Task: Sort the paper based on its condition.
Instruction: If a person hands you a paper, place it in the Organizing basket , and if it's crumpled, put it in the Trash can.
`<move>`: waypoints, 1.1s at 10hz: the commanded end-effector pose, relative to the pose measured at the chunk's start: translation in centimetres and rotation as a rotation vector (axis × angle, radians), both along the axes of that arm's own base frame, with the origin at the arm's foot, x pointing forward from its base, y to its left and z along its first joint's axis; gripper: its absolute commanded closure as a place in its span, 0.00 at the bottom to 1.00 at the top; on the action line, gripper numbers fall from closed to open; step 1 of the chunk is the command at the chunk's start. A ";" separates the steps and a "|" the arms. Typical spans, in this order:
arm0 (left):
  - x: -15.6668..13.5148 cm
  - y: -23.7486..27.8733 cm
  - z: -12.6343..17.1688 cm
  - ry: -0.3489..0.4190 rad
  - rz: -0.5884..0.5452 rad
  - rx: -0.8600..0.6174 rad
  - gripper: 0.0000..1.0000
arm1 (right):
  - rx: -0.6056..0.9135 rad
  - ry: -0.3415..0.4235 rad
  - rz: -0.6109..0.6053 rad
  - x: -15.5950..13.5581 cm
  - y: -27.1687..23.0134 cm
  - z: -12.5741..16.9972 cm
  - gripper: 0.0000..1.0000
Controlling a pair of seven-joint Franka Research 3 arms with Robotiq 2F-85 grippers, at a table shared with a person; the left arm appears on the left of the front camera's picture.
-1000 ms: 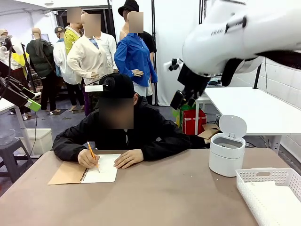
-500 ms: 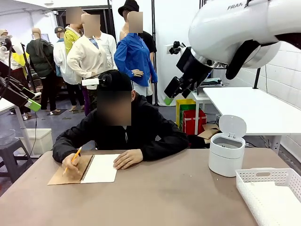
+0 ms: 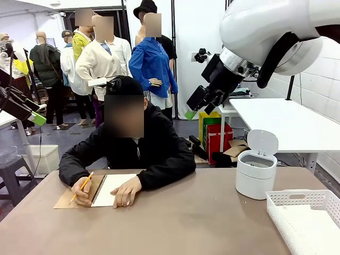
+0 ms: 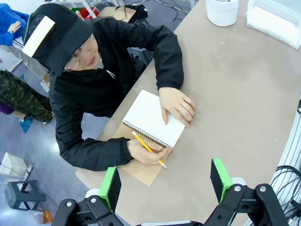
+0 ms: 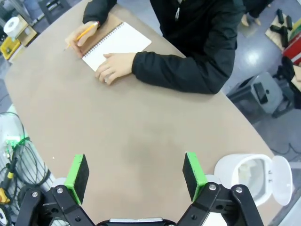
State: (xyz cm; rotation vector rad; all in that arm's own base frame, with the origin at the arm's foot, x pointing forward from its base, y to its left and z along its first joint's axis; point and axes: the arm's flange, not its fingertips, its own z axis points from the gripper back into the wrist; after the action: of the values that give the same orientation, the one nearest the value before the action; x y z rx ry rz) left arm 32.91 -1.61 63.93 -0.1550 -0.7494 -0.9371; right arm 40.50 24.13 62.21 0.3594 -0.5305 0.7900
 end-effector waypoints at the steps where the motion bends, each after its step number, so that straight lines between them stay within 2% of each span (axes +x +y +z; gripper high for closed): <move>1: 0.0 0.2 0.0 0.000 -0.003 -0.008 0.00 | 0.000 0.007 -0.007 0.3 -0.4 -0.2 0.00; 2: 0.0 0.2 0.0 0.000 -0.003 -0.008 0.00 | 0.021 0.015 0.001 0.0 -0.1 -0.2 0.00; 4: 0.0 0.2 0.0 0.000 -0.003 -0.008 0.00 | 0.045 -0.052 -0.030 -1.3 0.6 0.7 0.00; 6: 0.0 0.2 0.0 0.000 -0.003 -0.008 0.00 | 0.053 -0.077 -0.009 -2.1 1.4 1.2 0.00; 11: 0.0 0.2 0.0 0.000 -0.003 -0.008 0.00 | 0.097 -0.085 0.026 -1.9 2.3 1.7 0.00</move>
State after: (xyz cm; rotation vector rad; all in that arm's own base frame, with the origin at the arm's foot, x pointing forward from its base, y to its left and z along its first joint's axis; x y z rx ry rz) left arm 32.91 -1.61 63.93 -0.1550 -0.7494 -0.9371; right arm 38.23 26.46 64.60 0.3821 -0.6276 0.8077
